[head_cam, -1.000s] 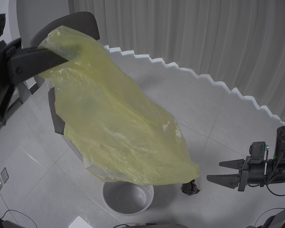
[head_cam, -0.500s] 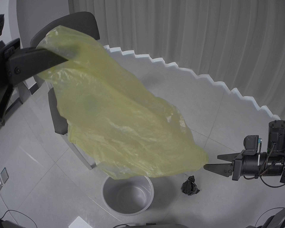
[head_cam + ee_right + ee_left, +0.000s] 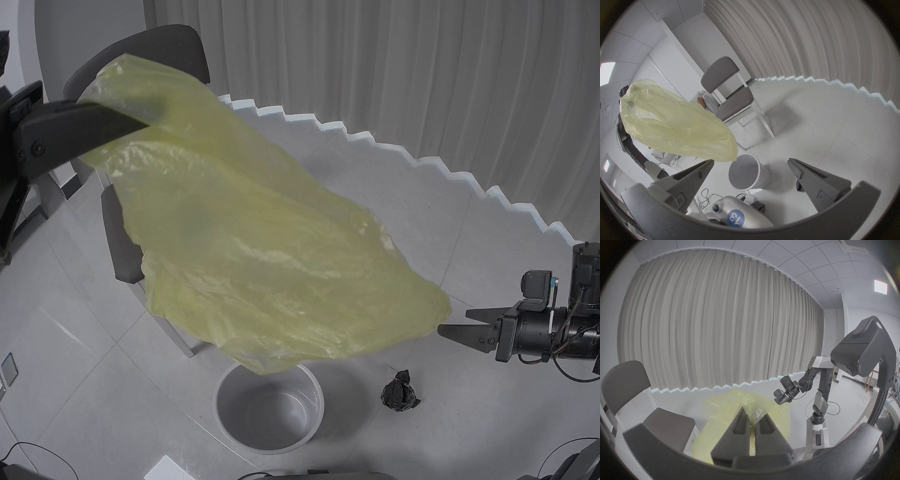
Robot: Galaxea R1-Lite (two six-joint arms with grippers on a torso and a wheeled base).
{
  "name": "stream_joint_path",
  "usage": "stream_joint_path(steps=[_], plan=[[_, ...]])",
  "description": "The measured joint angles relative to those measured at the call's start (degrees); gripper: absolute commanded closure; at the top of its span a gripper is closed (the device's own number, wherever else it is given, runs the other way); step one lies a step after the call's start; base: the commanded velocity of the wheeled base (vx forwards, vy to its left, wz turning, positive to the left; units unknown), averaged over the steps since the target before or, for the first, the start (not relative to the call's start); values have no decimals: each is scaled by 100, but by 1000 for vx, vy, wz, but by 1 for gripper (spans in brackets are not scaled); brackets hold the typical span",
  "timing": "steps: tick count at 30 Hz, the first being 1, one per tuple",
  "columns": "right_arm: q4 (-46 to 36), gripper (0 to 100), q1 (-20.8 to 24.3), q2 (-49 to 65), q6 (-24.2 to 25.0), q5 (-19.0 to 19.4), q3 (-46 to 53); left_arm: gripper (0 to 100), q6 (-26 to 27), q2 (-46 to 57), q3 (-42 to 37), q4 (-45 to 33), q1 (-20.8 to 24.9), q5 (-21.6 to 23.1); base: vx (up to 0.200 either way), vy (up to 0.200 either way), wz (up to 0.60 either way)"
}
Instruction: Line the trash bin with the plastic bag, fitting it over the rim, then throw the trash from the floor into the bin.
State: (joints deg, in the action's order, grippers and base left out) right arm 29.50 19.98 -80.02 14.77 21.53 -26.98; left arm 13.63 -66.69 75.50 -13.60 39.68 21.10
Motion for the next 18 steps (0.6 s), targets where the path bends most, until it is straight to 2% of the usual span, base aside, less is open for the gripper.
stream_joint_path(steps=[18], plan=[[-44, 0, -678, -44, 17, 41, -805, 100, 0, 13, -45, -2, -11, 0, 0, 0, 0]])
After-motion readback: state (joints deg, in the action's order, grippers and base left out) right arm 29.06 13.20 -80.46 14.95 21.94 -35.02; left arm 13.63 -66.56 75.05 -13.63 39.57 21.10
